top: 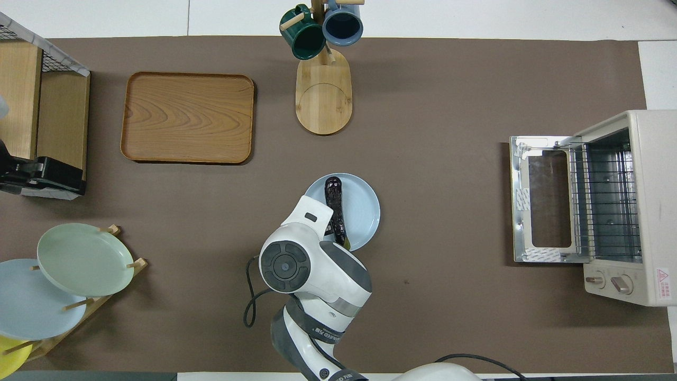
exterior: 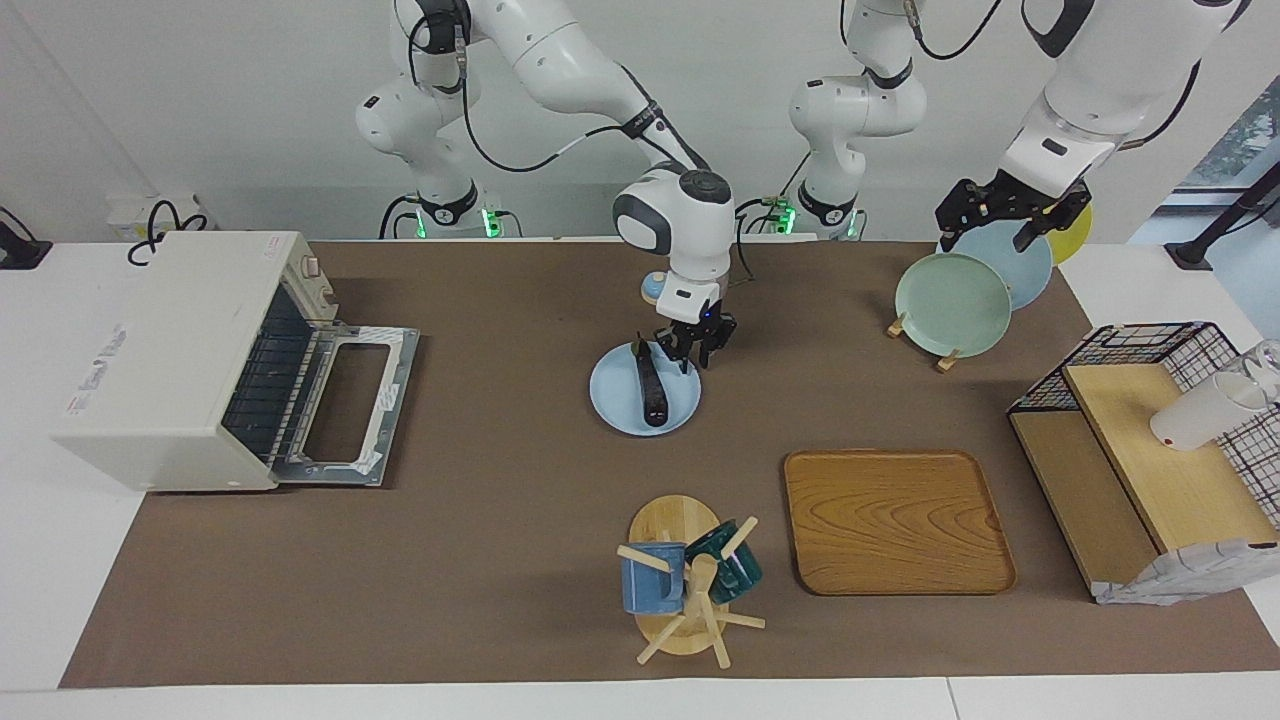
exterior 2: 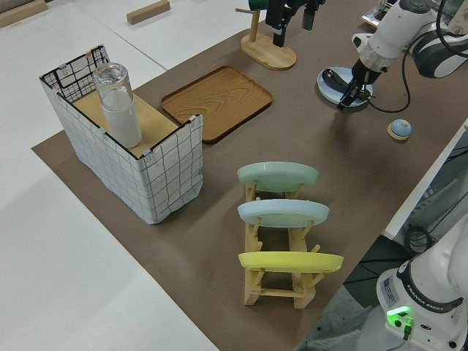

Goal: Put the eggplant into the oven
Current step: 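Grasp the eggplant on the blue plate with the right gripper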

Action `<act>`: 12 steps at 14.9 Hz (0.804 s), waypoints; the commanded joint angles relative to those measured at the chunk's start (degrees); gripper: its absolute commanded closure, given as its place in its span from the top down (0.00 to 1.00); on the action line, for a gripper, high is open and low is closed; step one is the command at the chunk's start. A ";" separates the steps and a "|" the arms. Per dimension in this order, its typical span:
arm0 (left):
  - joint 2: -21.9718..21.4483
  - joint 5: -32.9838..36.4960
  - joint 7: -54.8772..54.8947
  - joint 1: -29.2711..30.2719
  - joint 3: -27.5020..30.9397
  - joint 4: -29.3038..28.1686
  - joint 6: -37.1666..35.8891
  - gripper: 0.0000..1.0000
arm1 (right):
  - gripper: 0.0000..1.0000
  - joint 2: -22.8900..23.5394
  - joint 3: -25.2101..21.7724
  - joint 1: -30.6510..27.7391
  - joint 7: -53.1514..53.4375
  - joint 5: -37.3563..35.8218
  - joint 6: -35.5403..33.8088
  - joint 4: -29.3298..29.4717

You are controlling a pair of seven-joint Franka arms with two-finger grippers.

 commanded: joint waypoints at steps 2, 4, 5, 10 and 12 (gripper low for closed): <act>0.59 -1.27 -1.30 0.74 -0.79 0.84 1.65 1.00 | 0.29 -1.66 0.26 -0.45 -1.50 -0.60 1.52 -2.73; 0.59 -1.27 -1.30 0.83 -0.70 0.83 1.83 1.00 | 0.29 -1.92 0.26 -0.45 -1.50 -0.60 1.52 -2.90; 0.59 -1.27 -1.30 0.74 -0.79 0.75 1.91 1.00 | 0.28 -1.92 0.26 -0.45 -1.59 -0.60 1.52 -2.91; 0.50 -1.18 -1.21 0.39 -0.70 0.31 2.01 1.00 | 0.00 -1.92 0.26 -0.37 -7.20 -0.69 0.21 -1.94; -0.11 -0.92 -1.21 0.30 -0.70 -0.39 1.30 1.00 | 0.00 -2.10 -0.09 -0.36 -7.30 -1.04 -3.47 -0.11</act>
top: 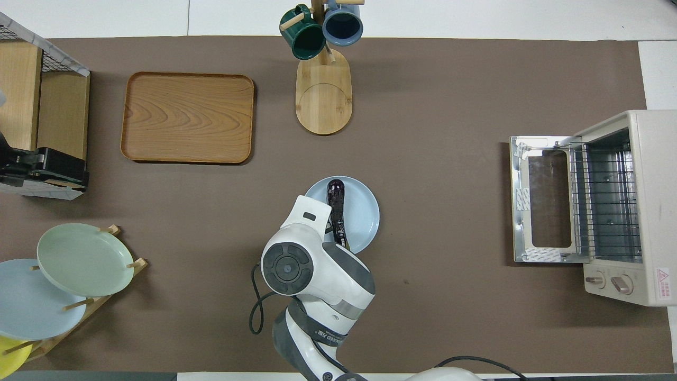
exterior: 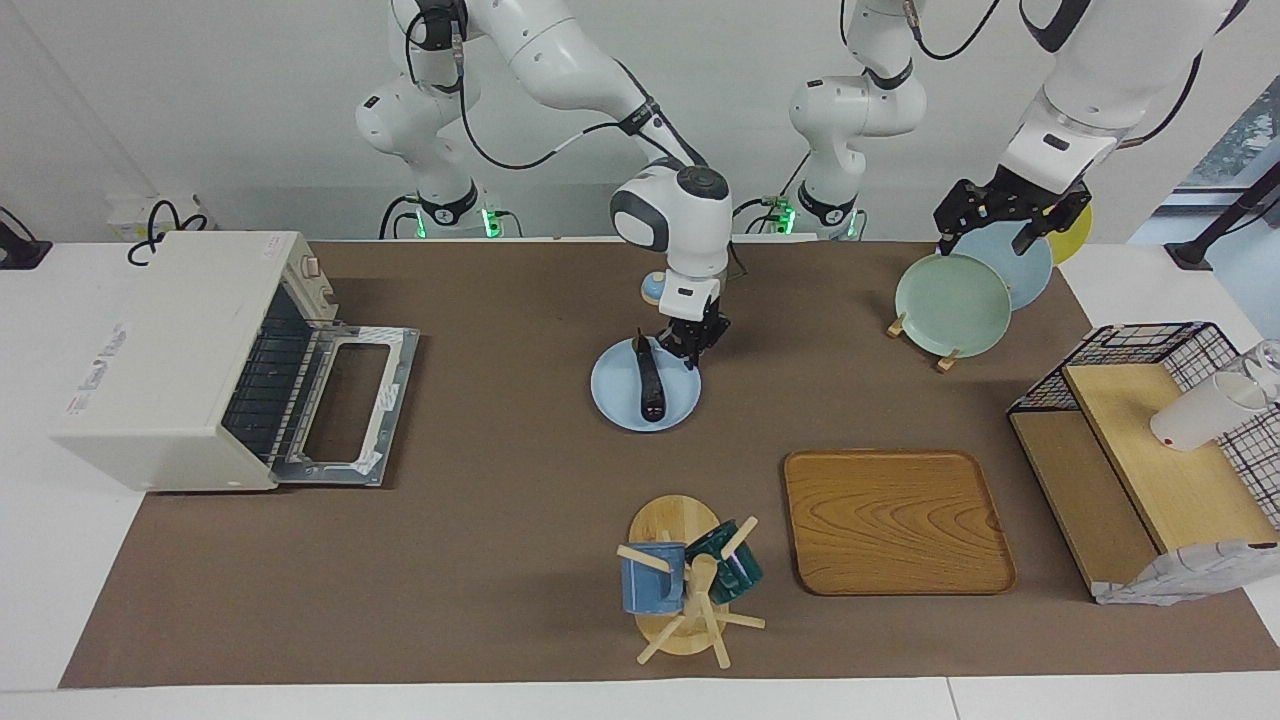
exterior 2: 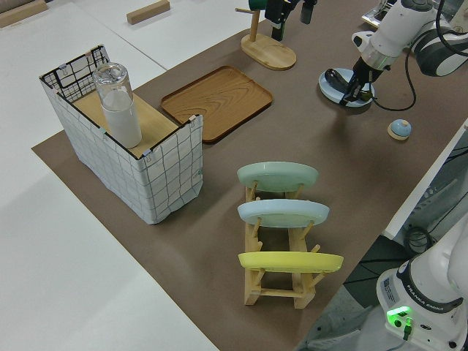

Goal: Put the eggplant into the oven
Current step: 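Grasp the eggplant on the blue plate with the right gripper, then carry the eggplant into the open oven with the right gripper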

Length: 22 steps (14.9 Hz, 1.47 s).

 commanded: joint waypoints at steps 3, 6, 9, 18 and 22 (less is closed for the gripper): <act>-1.78 -0.39 -0.48 0.82 -0.34 -2.17 -0.06 1.00 | 0.00 -3.71 -0.26 -2.99 -4.78 -2.85 -10.90 3.38; -1.69 -0.48 -0.57 1.17 -0.43 -2.17 0.47 1.00 | 0.00 -8.45 -0.60 -6.77 -5.94 -4.25 -18.36 2.94; -1.60 -0.57 -0.57 1.26 -0.43 -2.17 0.56 1.00 | 0.00 -11.53 -0.43 -12.91 -6.11 -9.61 -24.44 2.24; -1.69 -0.65 -0.39 1.26 -0.52 -2.26 0.21 1.00 | 0.00 -19.79 -0.34 -31.55 -11.73 -11.38 -29.20 -7.07; -1.69 -0.57 -0.48 1.26 -0.43 -2.17 0.03 1.00 | 0.00 -22.78 -0.34 -38.75 -17.96 -12.35 -26.23 -12.25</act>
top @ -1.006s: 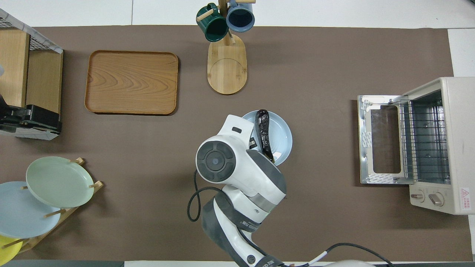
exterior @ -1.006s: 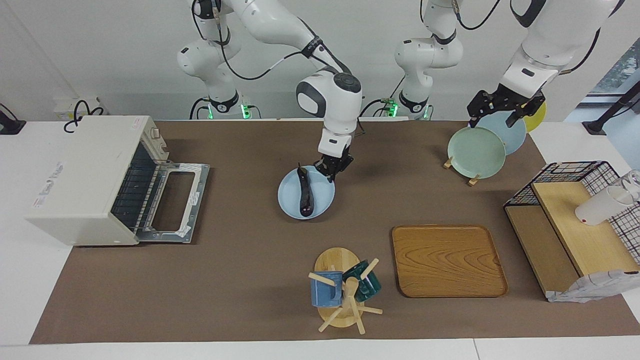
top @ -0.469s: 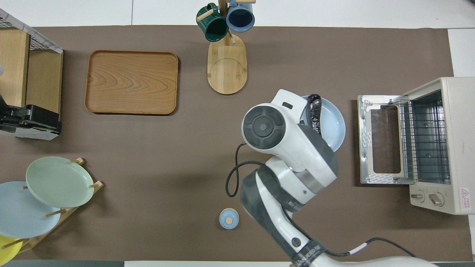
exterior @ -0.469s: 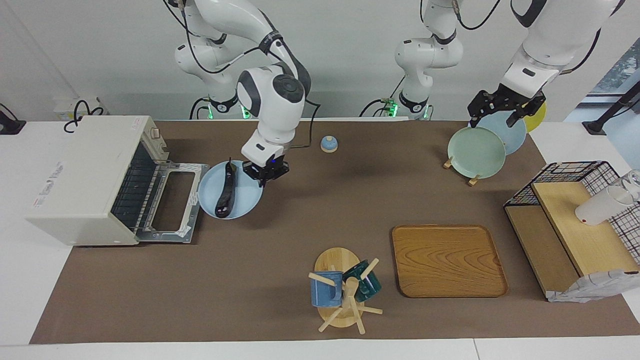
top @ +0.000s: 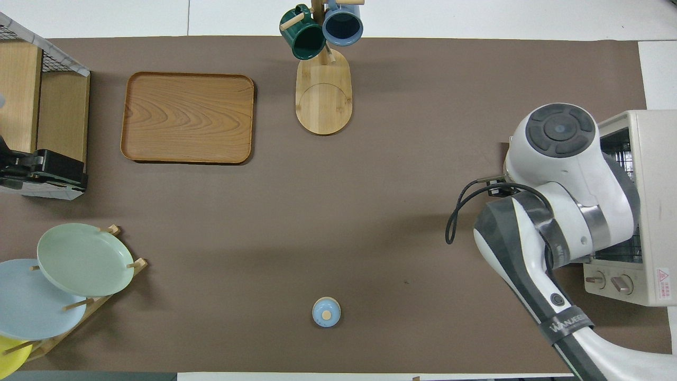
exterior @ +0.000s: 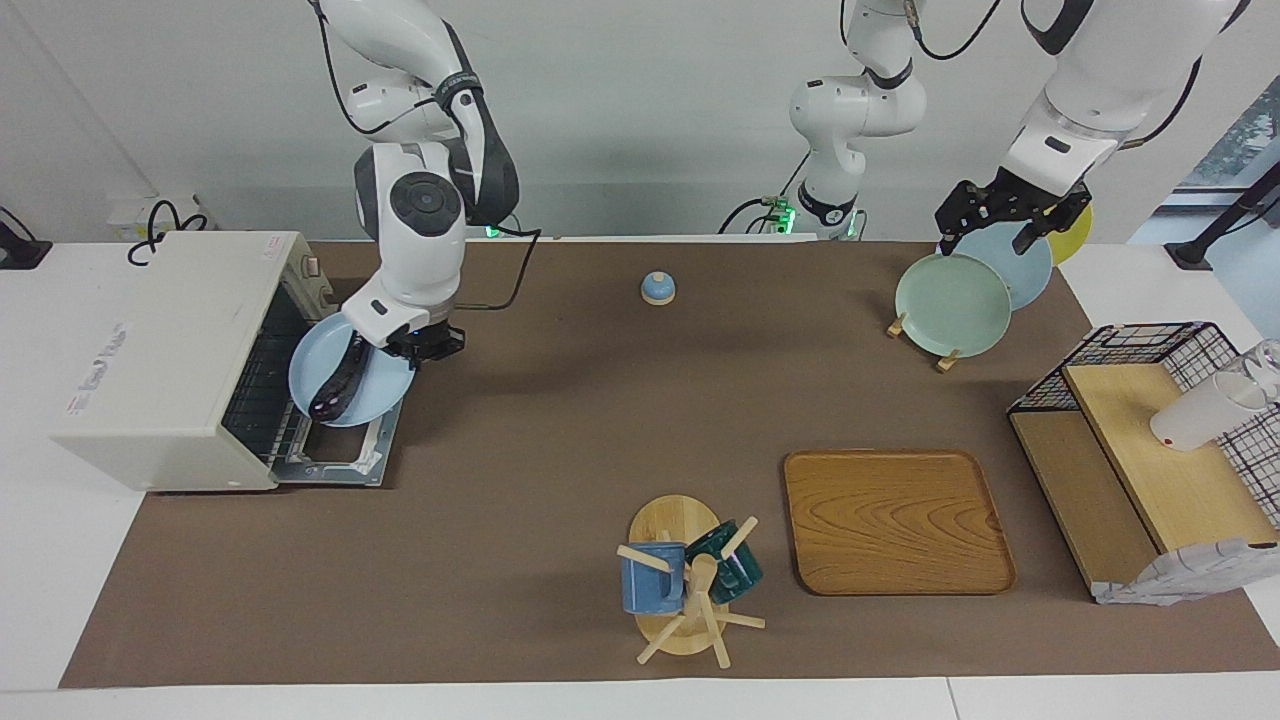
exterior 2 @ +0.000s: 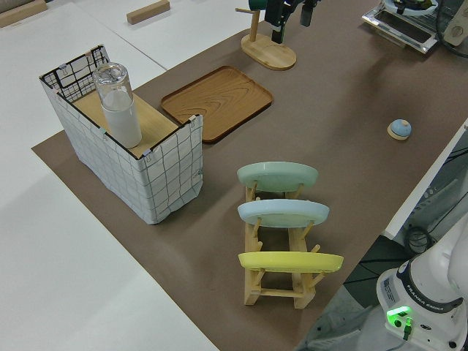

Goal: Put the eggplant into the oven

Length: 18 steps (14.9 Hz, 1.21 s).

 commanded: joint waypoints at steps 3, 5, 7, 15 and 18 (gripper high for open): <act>-1.57 -0.57 -0.39 0.76 -0.48 -1.51 0.13 1.00 | 0.00 -5.70 0.88 -8.03 -8.24 -1.18 6.39 -8.85; -1.57 -0.57 -0.30 0.59 -0.48 -1.60 0.22 1.00 | 0.00 -5.87 0.88 -9.80 -10.70 -1.18 9.02 -10.53; -1.57 -0.57 -0.39 0.50 -0.39 -1.69 0.31 1.00 | 0.00 -5.88 0.96 -10.85 -12.47 -1.18 10.61 -10.97; -1.57 -0.57 -0.30 0.94 -0.13 -1.69 0.31 1.00 | 0.16 -7.02 0.96 -15.96 -18.80 -1.09 16.33 -15.90; -1.57 -0.57 -0.30 0.85 -0.13 -1.69 0.22 1.00 | 0.35 -7.02 0.96 -15.96 -18.45 -0.48 16.33 -15.90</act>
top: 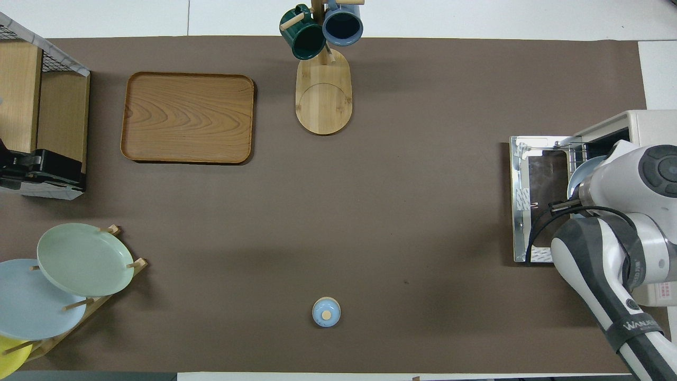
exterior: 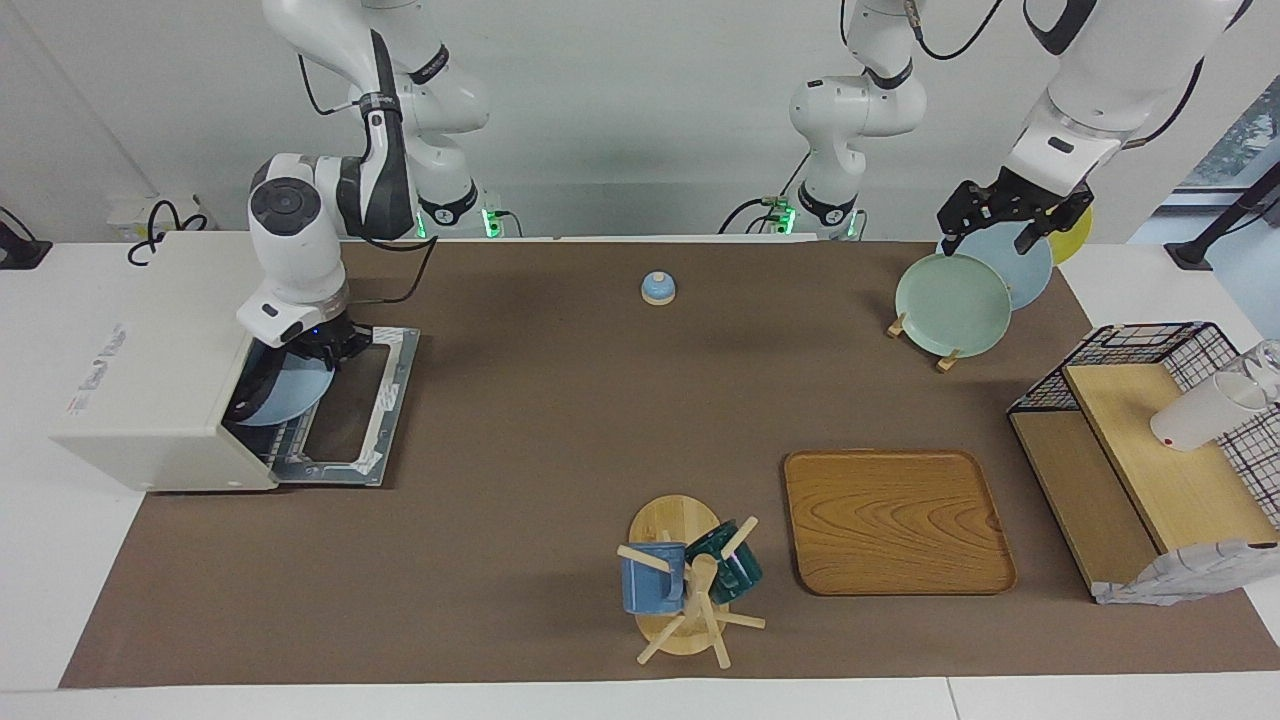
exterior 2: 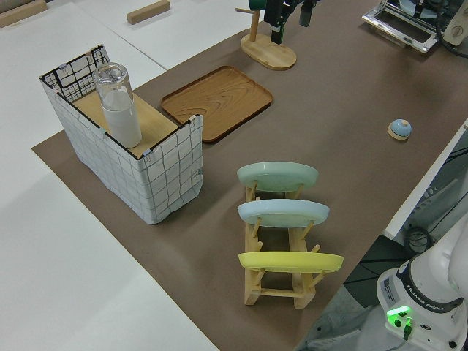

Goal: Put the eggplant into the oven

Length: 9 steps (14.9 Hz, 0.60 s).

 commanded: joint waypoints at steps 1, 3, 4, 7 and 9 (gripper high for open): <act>-1.55 -0.57 -0.29 0.79 -0.33 -1.67 0.22 1.00 | 0.39 -1.54 0.66 -1.07 -0.53 -0.39 0.62 -1.38; -1.55 -0.57 -0.29 0.79 -0.33 -1.67 0.22 1.00 | 0.43 -1.45 0.93 -0.37 -0.53 -0.31 -0.78 -0.33; -1.55 -0.57 -0.20 0.79 -0.33 -1.67 0.22 1.00 | 0.43 -1.10 1.02 0.42 -0.53 -0.22 -2.44 0.81; -1.55 -0.57 -0.20 0.79 -0.33 -1.58 0.48 1.00 | 0.42 0.48 1.10 3.49 0.09 -0.13 -5.88 5.64; -1.64 -0.57 -0.29 0.79 -0.33 -1.58 0.40 1.00 | 0.25 1.01 1.10 6.12 3.06 -0.04 -5.02 6.54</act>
